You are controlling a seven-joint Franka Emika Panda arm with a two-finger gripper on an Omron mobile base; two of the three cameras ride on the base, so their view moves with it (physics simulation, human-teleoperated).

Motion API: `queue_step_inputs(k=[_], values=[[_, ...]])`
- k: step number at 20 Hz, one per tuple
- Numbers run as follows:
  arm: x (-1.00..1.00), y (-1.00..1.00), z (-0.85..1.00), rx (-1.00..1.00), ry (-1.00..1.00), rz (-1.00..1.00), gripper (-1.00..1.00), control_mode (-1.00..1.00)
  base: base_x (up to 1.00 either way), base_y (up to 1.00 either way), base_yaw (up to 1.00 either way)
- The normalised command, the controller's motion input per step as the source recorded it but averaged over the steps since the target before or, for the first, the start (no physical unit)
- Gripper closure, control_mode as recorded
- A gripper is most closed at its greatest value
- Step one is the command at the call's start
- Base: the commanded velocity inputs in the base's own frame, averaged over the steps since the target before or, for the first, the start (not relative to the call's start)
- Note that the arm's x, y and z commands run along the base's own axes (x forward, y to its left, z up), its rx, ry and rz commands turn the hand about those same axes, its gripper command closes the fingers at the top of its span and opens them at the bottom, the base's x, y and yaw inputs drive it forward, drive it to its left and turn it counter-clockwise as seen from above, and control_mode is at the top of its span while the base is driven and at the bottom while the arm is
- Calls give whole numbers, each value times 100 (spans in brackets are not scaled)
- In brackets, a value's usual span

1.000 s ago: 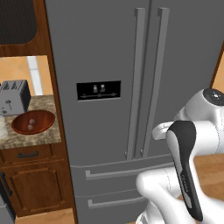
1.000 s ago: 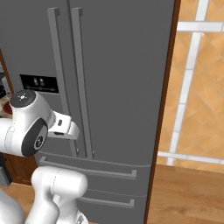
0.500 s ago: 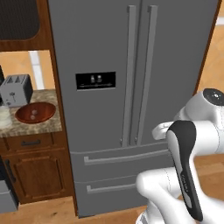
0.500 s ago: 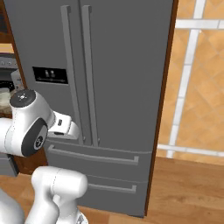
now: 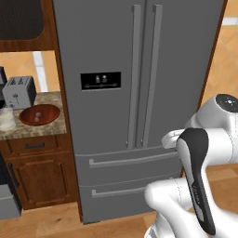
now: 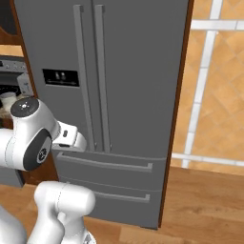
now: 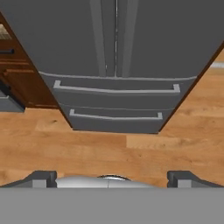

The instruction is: Grab a lemon wedge from the fridge and one ice cube from the ice bowl, and put them in the glass of lemonade.

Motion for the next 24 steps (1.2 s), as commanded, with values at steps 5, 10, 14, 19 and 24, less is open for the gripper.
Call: queue_step_inputs(k=[5,10,14,19,24], values=[[0,2,-3,0,0,0,-100,-100,-11,8,0],[0,0,-4,0,0,0,-100,-100,0,0,0],[0,0,0,0,0,0,-100,-100,0,0,0],[14,0,0,0,-3,0,-100,-100,0,0,0],[34,18,0,0,-22,1,-100,-100,0,0,0]])
